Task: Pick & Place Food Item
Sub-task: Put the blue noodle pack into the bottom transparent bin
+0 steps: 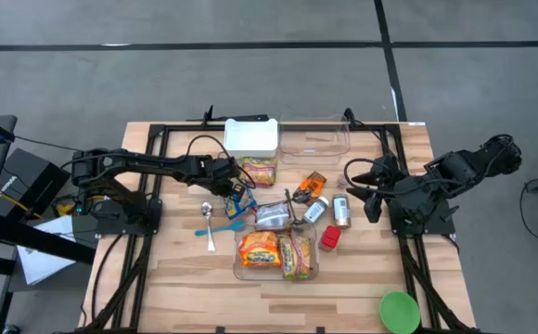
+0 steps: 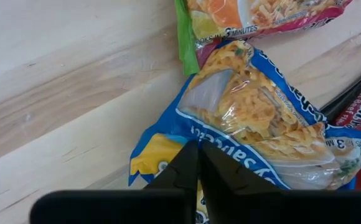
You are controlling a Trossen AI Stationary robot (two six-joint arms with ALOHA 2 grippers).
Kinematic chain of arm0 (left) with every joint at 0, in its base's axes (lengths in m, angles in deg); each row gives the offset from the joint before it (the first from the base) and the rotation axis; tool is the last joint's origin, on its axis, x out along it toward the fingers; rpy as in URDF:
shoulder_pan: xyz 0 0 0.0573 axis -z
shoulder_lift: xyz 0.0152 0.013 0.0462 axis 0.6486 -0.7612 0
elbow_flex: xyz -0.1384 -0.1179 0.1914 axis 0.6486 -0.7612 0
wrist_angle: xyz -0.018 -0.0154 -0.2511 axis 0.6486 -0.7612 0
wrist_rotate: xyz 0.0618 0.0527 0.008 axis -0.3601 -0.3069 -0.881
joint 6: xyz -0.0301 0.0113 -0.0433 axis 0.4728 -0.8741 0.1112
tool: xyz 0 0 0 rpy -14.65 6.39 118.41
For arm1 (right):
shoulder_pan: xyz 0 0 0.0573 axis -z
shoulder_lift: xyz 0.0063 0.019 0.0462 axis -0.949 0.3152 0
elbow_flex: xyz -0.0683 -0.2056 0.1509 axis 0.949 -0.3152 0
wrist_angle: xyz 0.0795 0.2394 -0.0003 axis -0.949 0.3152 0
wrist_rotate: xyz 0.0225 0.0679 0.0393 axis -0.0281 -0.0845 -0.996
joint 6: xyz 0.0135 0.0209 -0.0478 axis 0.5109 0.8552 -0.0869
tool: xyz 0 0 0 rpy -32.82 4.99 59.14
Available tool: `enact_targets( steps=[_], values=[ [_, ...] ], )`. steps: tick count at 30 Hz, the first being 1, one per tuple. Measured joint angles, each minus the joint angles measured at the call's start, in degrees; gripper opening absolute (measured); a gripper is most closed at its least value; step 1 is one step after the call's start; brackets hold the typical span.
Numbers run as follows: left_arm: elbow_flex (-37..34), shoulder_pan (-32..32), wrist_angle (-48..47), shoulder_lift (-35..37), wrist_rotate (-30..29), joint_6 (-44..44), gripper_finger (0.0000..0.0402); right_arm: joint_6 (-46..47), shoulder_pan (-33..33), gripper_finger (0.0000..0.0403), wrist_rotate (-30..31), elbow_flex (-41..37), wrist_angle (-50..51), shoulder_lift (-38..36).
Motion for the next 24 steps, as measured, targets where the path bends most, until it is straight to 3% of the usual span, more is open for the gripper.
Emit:
enact_targets(
  steps=[13,24],
  values=[
    [-0.02,0.00,1.37,1.59,0.26,-1.25,0.0000,0.00,0.00,0.0171,0.00,0.00,0.02,0.00],
    [-0.02,-1.09,3.68,15.43,-0.20,-3.93,0.0000,-0.05,0.00,0.0171,-0.02,0.04,0.28,-0.02]
  ],
)
